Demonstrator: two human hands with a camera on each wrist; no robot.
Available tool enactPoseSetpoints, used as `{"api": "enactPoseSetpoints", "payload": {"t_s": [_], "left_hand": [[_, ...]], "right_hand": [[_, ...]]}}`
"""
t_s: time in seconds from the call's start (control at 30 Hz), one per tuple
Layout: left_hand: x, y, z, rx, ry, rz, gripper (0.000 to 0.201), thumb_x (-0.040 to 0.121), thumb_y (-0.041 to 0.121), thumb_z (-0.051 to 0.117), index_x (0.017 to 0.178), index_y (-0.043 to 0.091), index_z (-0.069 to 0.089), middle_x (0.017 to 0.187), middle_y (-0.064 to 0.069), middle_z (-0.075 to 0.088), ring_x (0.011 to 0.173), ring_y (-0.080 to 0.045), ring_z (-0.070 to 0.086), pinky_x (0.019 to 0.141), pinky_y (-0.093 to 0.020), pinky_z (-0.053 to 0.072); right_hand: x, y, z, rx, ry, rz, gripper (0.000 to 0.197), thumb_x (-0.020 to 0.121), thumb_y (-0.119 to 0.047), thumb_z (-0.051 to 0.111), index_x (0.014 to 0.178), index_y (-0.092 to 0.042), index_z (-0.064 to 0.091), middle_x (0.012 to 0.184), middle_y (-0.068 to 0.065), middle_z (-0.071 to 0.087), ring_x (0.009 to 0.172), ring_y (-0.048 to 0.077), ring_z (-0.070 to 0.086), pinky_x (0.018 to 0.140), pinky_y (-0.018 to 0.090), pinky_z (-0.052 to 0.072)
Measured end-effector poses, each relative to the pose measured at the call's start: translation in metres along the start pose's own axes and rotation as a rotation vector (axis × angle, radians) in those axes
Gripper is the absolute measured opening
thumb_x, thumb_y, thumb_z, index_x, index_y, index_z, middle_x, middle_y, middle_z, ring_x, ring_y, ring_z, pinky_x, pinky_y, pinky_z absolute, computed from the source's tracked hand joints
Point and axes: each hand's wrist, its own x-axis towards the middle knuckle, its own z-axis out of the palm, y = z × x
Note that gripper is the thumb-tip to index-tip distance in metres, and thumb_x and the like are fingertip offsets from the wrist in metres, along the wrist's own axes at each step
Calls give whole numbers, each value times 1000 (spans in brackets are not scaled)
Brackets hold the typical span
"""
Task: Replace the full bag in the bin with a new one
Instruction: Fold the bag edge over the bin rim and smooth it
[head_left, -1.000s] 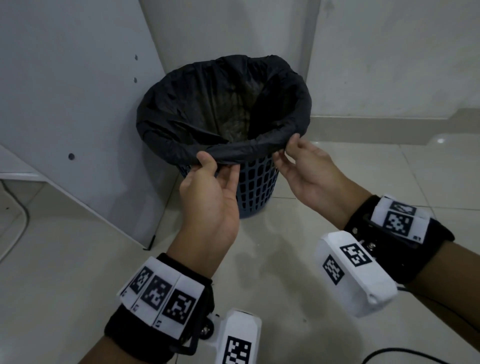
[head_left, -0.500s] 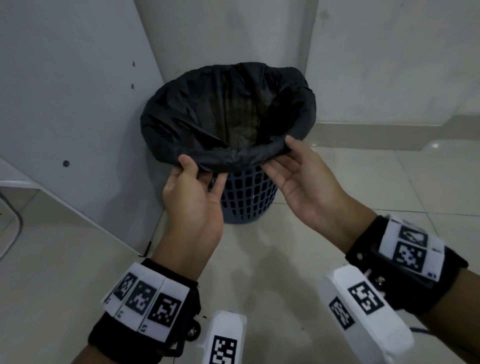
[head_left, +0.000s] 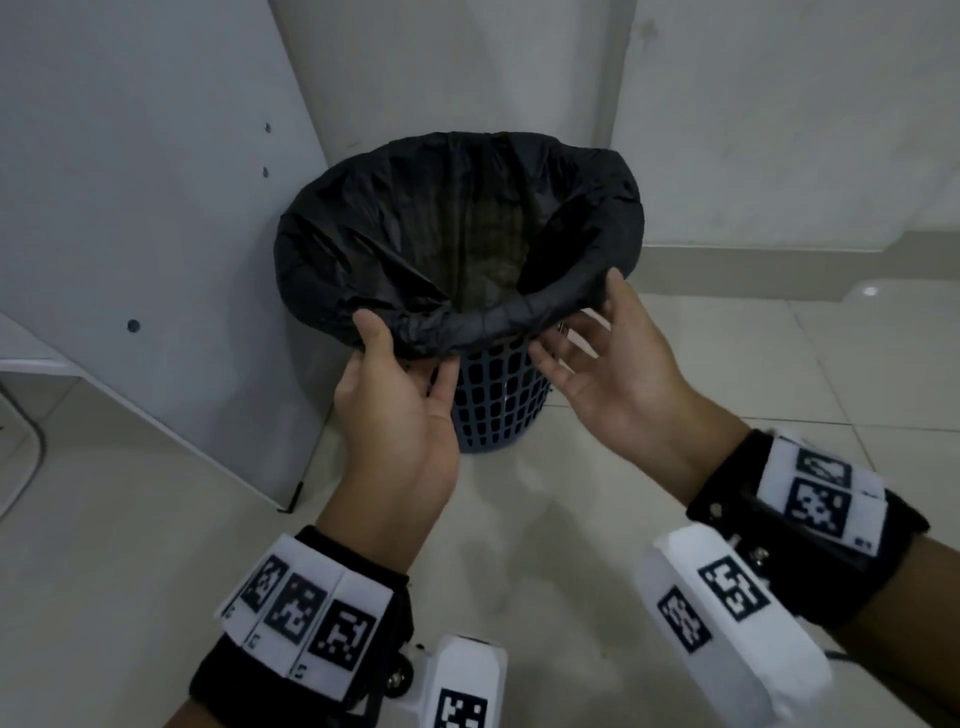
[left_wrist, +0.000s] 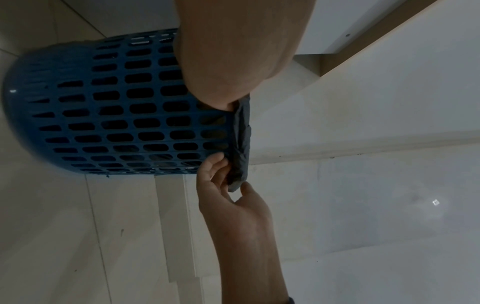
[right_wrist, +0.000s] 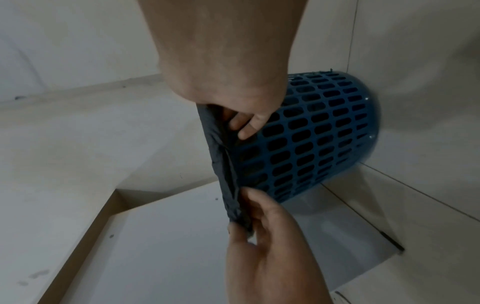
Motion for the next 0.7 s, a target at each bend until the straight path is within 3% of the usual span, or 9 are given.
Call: {"api": "enactPoseSetpoints", "payload": {"t_s": [0.17, 0.3, 0.47, 0.6, 0.7], "left_hand": [[0, 1, -1, -3, 7, 1, 42, 101, 37, 55, 133, 10, 58, 117, -7, 71, 104, -17, 71, 84, -32, 61], [2, 1, -1, -6, -3, -4, 39, 102, 37, 52, 131, 12, 59, 117, -7, 70, 104, -17, 70, 81, -31, 61], [7, 1, 1, 17, 0, 1, 42, 102, 38, 50, 134, 12, 56, 116, -6, 68, 105, -18, 68, 80, -31, 61], [15, 6, -1, -25, 27, 21, 48, 101, 38, 52, 138, 7, 54, 121, -9, 68, 105, -18, 68, 87, -32, 60], [14, 1, -9, -57, 45, 9, 51, 100, 42, 52, 140, 11, 54, 124, -5, 70, 108, -12, 69, 88, -25, 58]], "right_hand": [[16, -13, -1, -61, 25, 47, 31, 105, -37, 43, 115, -15, 63, 91, 0, 63, 76, 17, 59, 64, 31, 52], [22, -22, -6, -89, 25, 49, 24, 99, -36, 49, 105, -16, 61, 86, 3, 59, 86, 23, 59, 82, 36, 51], [18, -15, -9, -46, -86, 31, 43, 99, -42, 54, 131, -13, 58, 101, 5, 76, 92, 19, 74, 83, 33, 60], [14, -9, -8, -90, -137, 5, 41, 99, -39, 54, 127, -9, 59, 101, 4, 77, 96, 16, 74, 84, 31, 60], [15, -6, -5, -82, -143, -10, 40, 100, -37, 53, 126, -6, 58, 110, 8, 75, 103, 19, 72, 87, 31, 59]]}}
